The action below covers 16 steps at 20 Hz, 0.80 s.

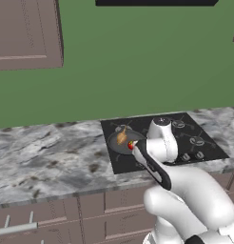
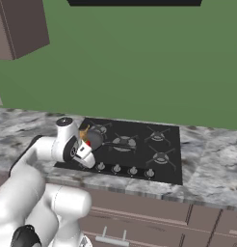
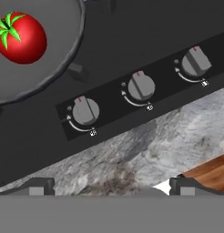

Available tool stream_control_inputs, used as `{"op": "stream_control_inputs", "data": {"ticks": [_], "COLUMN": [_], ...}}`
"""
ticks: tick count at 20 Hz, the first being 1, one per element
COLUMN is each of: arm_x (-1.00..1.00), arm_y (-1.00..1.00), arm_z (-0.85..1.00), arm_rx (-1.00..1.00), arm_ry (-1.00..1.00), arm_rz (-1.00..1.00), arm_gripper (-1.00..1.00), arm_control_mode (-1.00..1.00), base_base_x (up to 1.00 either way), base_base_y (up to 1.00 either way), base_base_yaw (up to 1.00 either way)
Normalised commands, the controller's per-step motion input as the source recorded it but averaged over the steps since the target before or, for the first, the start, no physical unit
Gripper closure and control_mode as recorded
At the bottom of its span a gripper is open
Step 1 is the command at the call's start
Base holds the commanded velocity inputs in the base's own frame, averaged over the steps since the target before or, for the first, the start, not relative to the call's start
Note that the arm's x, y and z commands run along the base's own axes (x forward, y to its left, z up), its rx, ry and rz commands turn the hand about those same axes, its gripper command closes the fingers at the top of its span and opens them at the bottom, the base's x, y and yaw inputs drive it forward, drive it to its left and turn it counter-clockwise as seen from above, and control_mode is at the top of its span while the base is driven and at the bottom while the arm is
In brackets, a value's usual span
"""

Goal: Place the pan on the front left burner on the stove. Then place the tomato and the onion in the pan and turn on the front left burner.

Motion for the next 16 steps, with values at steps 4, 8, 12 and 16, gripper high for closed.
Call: {"op": "stream_control_inputs", "data": {"ticks": [4,8,12,16], "arm_x": [0.21,0.12,0.07,0.01], "arm_y": [0.00,0.00,0.00,0.00], "arm_z": [-0.30,-0.32,-0.30,-0.22], "arm_rx": [0.00,0.00,0.00,0.00], "arm_ry": [0.01,0.00,0.00,0.00], "arm_rz": [0.00,0.00,0.00,0.00], "arm_gripper": [-1.00,-1.00,-1.00,-1.00], "arm_control_mode": [-1.00,-1.00,-1.00,-1.00], "base_base_x": [0.00,0.00,0.00,0.00], "base_base_y": [0.00,0.00,0.00,0.00], "base_base_yaw": [0.00,0.00,0.00,0.00]}}
